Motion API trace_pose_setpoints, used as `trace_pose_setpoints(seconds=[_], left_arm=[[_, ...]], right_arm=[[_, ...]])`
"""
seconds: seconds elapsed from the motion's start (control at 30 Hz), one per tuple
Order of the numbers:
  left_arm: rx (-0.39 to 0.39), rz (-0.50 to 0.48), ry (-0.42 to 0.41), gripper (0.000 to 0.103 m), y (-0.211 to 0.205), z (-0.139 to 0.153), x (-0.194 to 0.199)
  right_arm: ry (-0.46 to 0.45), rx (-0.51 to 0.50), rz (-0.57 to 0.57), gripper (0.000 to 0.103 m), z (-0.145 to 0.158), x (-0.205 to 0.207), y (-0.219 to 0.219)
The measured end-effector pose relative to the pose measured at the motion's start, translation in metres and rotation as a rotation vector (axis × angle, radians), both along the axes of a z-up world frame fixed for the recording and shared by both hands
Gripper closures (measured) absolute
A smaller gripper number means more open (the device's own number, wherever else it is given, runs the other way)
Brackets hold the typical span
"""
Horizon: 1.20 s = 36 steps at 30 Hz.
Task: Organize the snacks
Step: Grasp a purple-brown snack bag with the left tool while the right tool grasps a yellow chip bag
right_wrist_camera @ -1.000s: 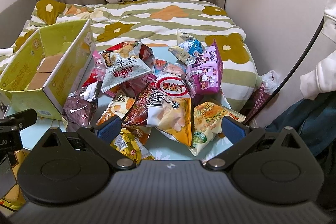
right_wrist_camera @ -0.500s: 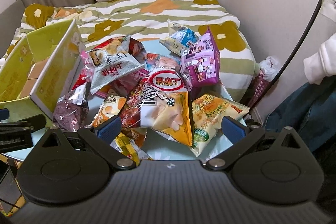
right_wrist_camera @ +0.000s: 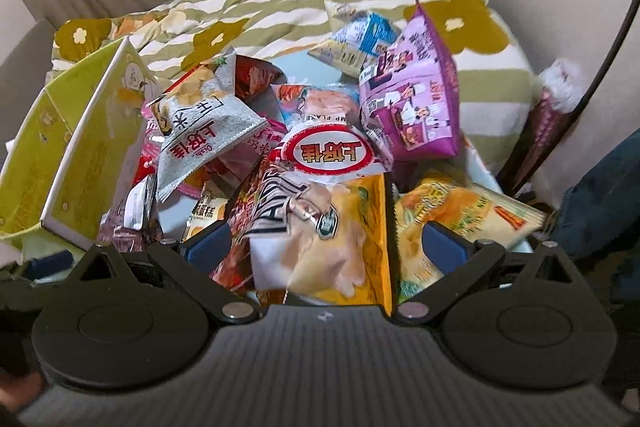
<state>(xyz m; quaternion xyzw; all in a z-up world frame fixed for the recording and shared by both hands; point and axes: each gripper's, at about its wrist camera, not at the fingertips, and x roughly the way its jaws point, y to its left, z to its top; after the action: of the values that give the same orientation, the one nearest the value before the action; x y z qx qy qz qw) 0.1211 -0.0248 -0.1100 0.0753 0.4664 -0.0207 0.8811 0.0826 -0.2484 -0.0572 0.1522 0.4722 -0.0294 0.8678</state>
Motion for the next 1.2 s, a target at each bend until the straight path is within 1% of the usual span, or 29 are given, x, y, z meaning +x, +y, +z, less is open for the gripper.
trace_pose_setpoints(seconds=[0.13,0.2,0.23,0.3,0.37,0.43,0.57,0.83,0.97,1.03,1.13,1.17,1.2], left_arm=[[0.037,0.005,0.025,0.001,-0.007,-0.013,0.009],[0.046,0.011,0.036,0.003,-0.007,-0.019,0.014],[0.049,0.017,0.044,0.007,-0.007,-0.022,0.016],[0.042,0.029,0.058,0.009,-0.005,-0.027,0.021],[0.035,0.033,0.055,0.013,-0.004,-0.027,0.023],[0.047,0.029,0.048,0.016,-0.004,-0.027,0.023],[0.048,0.027,0.042,0.02,-0.002,-0.026,0.024],[0.022,0.02,0.043,0.022,0.0,-0.024,0.021],[0.02,0.011,0.04,0.022,-0.001,-0.024,0.022],[0.024,0.006,0.039,0.022,-0.001,-0.023,0.022],[0.03,-0.003,0.033,0.025,-0.001,-0.021,0.02],[0.029,-0.006,0.03,0.03,0.0,-0.02,0.02],[0.027,-0.009,0.029,0.03,-0.001,-0.019,0.019]], right_arm=[[0.039,0.064,0.008,0.0,-0.014,0.014,-0.008],[0.061,0.102,0.011,0.0,-0.022,0.019,-0.011],[0.073,0.125,0.013,0.0,-0.026,0.022,-0.013],[0.093,0.161,0.018,0.0,-0.032,0.025,-0.016],[0.092,0.177,0.033,0.0,-0.034,0.026,-0.016],[0.094,0.184,0.053,0.0,-0.035,0.029,-0.016],[0.105,0.222,0.086,0.0,-0.039,0.035,-0.016],[0.106,0.213,0.129,0.0,-0.044,0.044,-0.01],[0.129,0.248,0.164,0.0,-0.054,0.054,-0.006],[0.146,0.231,0.171,0.0,-0.06,0.057,-0.002],[0.12,0.214,0.183,0.0,-0.058,0.054,0.001],[0.11,0.222,0.188,0.0,-0.057,0.052,0.001],[0.105,0.233,0.187,0.002,-0.056,0.051,0.0]])
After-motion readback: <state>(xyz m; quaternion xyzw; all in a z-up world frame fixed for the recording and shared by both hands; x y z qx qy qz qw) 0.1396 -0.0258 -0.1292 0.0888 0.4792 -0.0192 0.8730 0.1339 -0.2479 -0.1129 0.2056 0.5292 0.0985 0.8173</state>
